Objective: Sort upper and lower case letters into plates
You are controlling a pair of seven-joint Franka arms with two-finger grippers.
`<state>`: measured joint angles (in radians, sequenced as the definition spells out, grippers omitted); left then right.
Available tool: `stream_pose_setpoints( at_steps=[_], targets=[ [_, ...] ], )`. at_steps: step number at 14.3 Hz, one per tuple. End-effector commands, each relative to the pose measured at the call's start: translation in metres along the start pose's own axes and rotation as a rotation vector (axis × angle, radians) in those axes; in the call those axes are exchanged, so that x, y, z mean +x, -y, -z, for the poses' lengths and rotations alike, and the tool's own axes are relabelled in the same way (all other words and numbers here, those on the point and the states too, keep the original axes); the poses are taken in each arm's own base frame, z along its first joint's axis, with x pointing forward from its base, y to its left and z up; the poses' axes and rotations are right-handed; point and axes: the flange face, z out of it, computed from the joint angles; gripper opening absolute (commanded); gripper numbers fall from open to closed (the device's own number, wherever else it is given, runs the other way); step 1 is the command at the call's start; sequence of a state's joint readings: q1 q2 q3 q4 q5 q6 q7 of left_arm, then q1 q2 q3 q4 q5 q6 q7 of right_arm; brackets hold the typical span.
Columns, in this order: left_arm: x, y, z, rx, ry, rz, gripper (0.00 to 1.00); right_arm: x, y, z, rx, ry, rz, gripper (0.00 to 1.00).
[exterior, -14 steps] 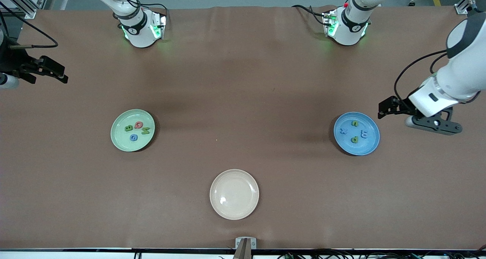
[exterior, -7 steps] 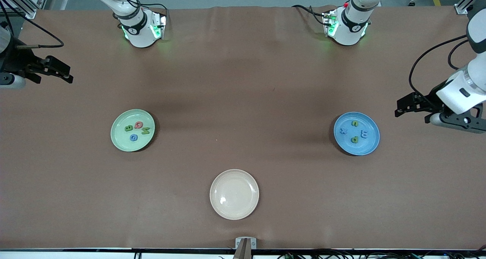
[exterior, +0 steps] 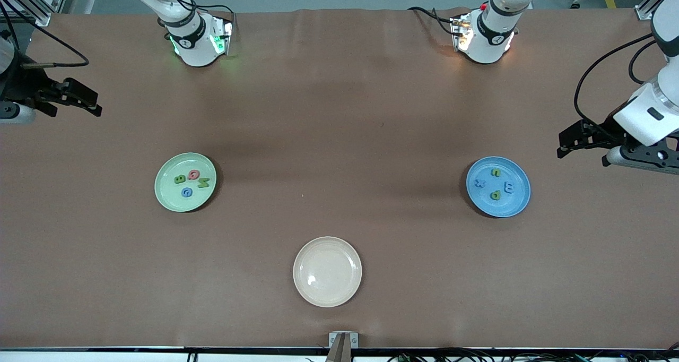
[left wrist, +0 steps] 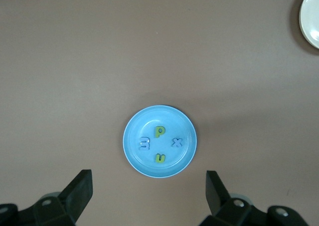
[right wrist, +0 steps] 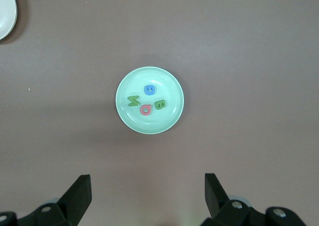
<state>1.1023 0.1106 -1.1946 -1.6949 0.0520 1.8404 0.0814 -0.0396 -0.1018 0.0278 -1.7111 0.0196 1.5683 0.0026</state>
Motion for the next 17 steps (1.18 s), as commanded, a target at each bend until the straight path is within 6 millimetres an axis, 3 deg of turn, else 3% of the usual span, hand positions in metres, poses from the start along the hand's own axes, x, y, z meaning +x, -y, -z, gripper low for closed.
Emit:
stream_pose_setpoints(
  at_steps=[1, 8, 17],
  targets=[
    [-0.002, 0.004, 0.014, 0.010, -0.008, 0.007, 1.00, -0.006, -0.002, 0.005, 0.011, -0.006, -0.019, 1.00],
    [0.000, 0.017, 0.020, -0.013, -0.009, 0.019, 1.00, -0.007, -0.001, 0.004, 0.013, -0.003, -0.021, 1.00],
    [0.000, 0.013, 0.026, 0.011, -0.003, 0.003, 1.00, -0.007, -0.001, 0.005, 0.013, -0.004, -0.019, 1.00]
  ],
)
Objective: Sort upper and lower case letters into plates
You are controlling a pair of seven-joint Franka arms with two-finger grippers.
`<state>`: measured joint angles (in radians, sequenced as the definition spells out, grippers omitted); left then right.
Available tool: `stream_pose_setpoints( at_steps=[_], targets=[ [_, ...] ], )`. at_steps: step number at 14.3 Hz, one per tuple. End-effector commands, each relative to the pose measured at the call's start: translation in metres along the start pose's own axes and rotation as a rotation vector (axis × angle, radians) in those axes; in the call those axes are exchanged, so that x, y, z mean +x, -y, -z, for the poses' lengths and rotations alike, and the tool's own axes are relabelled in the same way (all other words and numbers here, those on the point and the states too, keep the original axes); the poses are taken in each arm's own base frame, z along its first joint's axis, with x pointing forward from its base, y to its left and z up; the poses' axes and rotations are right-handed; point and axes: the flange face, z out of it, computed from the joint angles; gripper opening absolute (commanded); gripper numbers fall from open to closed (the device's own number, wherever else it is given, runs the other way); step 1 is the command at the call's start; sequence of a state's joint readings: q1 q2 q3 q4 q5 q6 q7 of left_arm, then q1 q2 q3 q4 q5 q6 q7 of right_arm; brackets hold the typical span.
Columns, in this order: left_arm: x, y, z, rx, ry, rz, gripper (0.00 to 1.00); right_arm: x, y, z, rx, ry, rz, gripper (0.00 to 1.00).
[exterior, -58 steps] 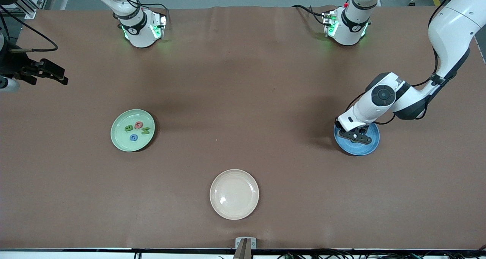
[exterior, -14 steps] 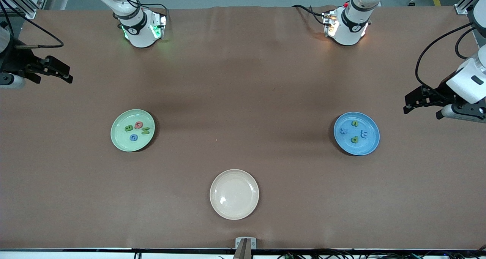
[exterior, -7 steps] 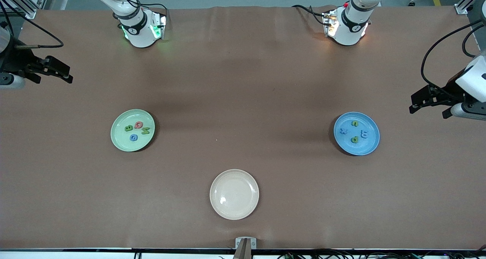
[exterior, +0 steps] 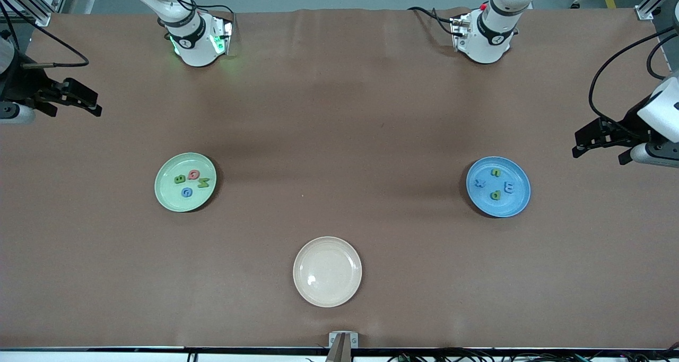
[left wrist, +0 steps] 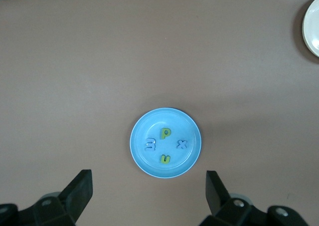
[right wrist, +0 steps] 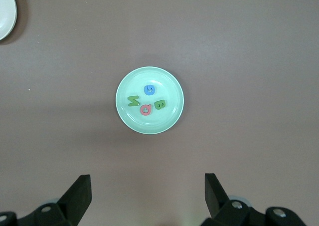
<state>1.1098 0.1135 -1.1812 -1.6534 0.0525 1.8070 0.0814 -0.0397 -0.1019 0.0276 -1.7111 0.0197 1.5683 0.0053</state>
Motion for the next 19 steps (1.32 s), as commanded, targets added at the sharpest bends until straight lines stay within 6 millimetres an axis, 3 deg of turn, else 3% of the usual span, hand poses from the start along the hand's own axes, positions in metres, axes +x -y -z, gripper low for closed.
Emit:
stream_pose_setpoints(
  at_steps=[1, 16, 19],
  targets=[
    [0.000, 0.001, 0.010, 0.020, 0.005, -0.022, 1.00, -0.007, -0.001, 0.005, 0.013, -0.004, -0.016, 1.00],
    [0.013, -0.001, -0.006, 0.073, 0.066, -0.011, 1.00, -0.006, -0.003, 0.004, 0.013, -0.001, -0.019, 1.00],
    [0.013, -0.011, -0.005, 0.067, 0.079, -0.008, 1.00, -0.006, -0.003, 0.004, 0.013, -0.003, -0.021, 1.00]
  ],
)
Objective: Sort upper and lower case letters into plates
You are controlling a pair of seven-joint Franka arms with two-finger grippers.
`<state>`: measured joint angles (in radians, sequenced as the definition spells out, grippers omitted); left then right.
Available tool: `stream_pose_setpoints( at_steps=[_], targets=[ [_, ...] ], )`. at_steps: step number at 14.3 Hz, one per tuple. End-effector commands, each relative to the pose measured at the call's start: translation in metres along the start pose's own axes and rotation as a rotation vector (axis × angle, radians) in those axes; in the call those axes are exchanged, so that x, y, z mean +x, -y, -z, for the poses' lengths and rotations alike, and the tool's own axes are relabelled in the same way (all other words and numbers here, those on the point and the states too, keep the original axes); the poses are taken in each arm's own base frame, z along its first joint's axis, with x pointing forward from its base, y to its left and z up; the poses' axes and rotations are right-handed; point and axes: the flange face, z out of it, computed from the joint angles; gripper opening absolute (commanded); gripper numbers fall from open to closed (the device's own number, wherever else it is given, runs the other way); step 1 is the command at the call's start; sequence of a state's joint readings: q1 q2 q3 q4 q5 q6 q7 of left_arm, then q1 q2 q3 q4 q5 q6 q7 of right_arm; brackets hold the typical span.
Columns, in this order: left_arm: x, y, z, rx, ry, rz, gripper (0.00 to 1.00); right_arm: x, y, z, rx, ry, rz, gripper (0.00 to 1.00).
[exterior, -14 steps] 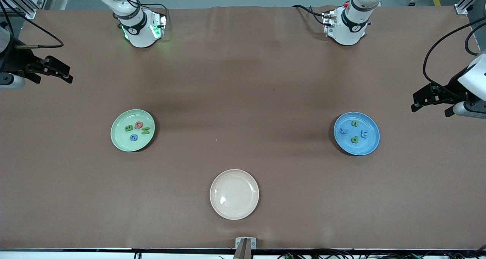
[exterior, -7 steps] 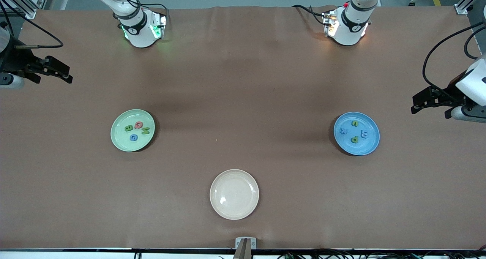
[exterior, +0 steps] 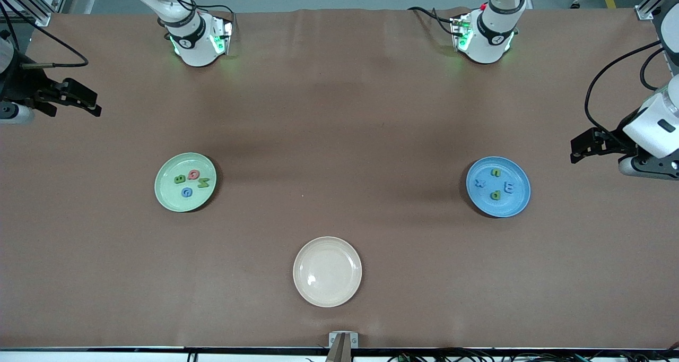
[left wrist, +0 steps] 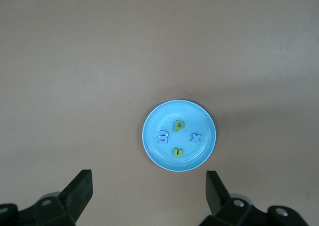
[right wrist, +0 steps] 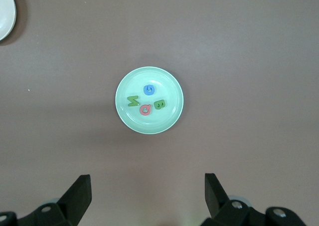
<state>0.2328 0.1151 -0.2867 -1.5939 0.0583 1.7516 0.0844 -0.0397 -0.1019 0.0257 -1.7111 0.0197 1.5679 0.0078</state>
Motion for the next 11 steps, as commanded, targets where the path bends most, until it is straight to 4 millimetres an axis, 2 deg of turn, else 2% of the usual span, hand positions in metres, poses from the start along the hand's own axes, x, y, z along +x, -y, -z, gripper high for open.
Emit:
stream_pose_setpoints(
  at_steps=[1, 6, 11],
  targets=[
    [-0.0016, -0.0055, 0.0125, -0.017, 0.020, -0.010, 1.00, -0.0061, -0.0028, 0.0039, 0.013, -0.003, -0.016, 1.00],
    [0.0014, -0.0036, 0.0028, -0.015, 0.051, -0.004, 1.00, -0.0061, -0.0019, 0.0039, 0.013, -0.003, -0.015, 1.00],
    [0.0010, -0.0026, 0.0055, -0.014, 0.045, -0.006, 1.00, -0.0059, -0.0028, 0.0040, 0.013, -0.005, -0.016, 1.00]
  ],
)
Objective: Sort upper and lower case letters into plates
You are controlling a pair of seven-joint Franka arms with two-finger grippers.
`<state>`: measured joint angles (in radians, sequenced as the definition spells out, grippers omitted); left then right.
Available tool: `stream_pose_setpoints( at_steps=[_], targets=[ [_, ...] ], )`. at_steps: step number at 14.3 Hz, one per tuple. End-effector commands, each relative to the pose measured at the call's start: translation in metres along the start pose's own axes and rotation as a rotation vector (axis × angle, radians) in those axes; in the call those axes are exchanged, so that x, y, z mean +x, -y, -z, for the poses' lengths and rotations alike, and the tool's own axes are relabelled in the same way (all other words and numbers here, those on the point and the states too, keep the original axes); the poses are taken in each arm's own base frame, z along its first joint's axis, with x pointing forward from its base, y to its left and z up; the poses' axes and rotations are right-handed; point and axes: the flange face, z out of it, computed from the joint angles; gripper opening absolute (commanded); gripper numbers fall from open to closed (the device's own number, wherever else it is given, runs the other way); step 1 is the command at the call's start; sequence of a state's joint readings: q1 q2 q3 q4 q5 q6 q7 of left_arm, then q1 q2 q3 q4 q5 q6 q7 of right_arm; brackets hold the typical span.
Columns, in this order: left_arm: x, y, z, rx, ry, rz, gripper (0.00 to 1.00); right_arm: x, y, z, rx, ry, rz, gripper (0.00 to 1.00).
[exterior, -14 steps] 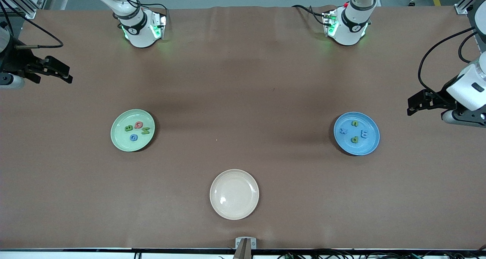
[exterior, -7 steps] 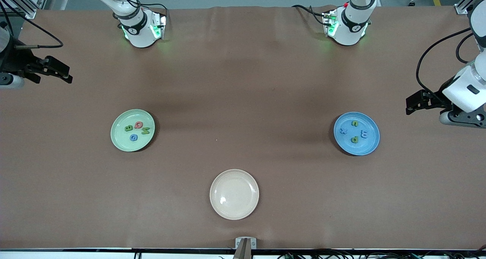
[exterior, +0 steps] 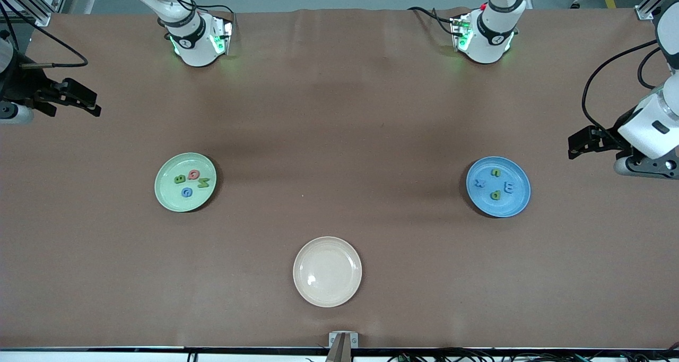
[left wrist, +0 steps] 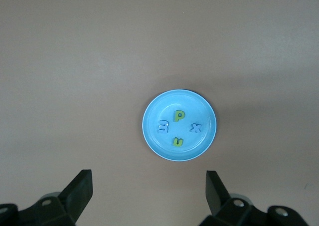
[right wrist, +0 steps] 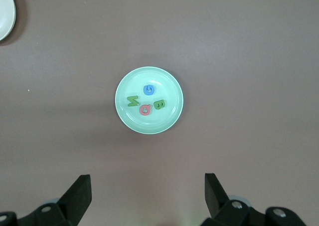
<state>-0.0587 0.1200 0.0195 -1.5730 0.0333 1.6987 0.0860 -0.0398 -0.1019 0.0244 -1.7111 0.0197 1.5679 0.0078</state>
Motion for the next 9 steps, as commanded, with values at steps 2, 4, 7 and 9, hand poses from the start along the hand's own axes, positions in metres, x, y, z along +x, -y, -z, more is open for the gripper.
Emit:
stream_pose_setpoints(
  at_steps=[2, 4, 7, 9],
  targets=[
    [0.002, -0.005, 0.009, -0.007, -0.003, -0.014, 1.00, -0.006, -0.002, 0.004, 0.013, -0.004, -0.015, 1.00],
    [0.000, 0.002, 0.013, -0.008, -0.010, 0.001, 1.00, -0.006, -0.001, 0.004, 0.013, -0.006, -0.014, 1.00],
    [-0.011, 0.011, 0.028, -0.016, -0.033, 0.046, 1.00, -0.006, -0.002, 0.004, 0.013, -0.006, -0.017, 1.00],
    [-0.012, 0.010, 0.031, -0.019, -0.041, 0.118, 1.00, -0.006, -0.002, 0.004, 0.013, -0.006, -0.015, 1.00]
  ],
)
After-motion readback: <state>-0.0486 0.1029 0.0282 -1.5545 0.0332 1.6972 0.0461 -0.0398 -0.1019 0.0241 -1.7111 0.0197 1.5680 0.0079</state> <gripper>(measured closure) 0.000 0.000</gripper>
